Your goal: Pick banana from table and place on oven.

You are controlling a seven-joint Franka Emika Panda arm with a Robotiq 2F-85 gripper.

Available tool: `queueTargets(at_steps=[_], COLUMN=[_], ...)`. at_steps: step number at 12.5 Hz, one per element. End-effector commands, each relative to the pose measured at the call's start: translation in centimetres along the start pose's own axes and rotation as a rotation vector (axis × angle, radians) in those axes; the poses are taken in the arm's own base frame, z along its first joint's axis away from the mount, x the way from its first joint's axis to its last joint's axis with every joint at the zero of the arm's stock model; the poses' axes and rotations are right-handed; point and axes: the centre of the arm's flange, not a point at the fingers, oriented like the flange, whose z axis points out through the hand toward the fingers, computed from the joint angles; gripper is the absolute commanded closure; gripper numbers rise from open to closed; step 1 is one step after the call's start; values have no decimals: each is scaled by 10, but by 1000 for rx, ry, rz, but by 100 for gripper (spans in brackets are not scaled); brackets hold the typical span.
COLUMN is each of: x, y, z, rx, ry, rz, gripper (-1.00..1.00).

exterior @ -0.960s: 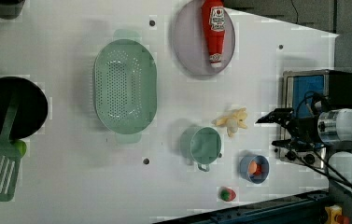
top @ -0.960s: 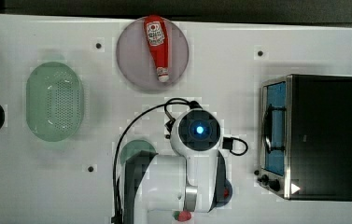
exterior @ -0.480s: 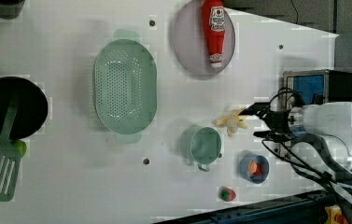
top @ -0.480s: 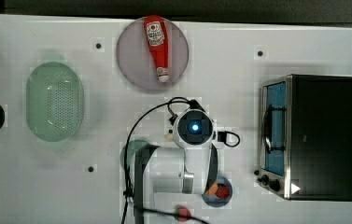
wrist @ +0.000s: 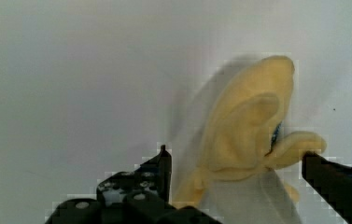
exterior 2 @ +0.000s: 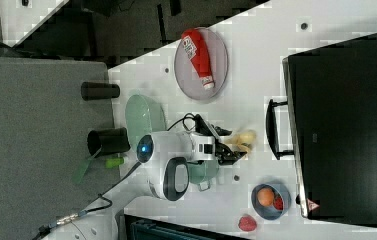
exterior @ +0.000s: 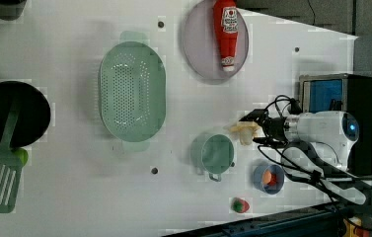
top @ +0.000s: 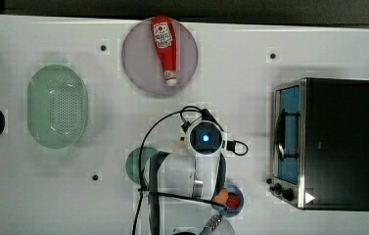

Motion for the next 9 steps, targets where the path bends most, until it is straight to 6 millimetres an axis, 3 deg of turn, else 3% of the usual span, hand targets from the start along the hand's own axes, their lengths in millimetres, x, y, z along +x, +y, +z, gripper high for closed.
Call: queueTargets(at_steps=[1, 5, 6, 9], x=[1, 2, 2, 4], y=[-11, -11, -11, -18], z=[-18, -18, -18, -42], rx=[35, 35, 36, 72], ry=[26, 27, 27, 54], rz=[30, 30, 30, 25], gripper=[-43, 50, 64, 64])
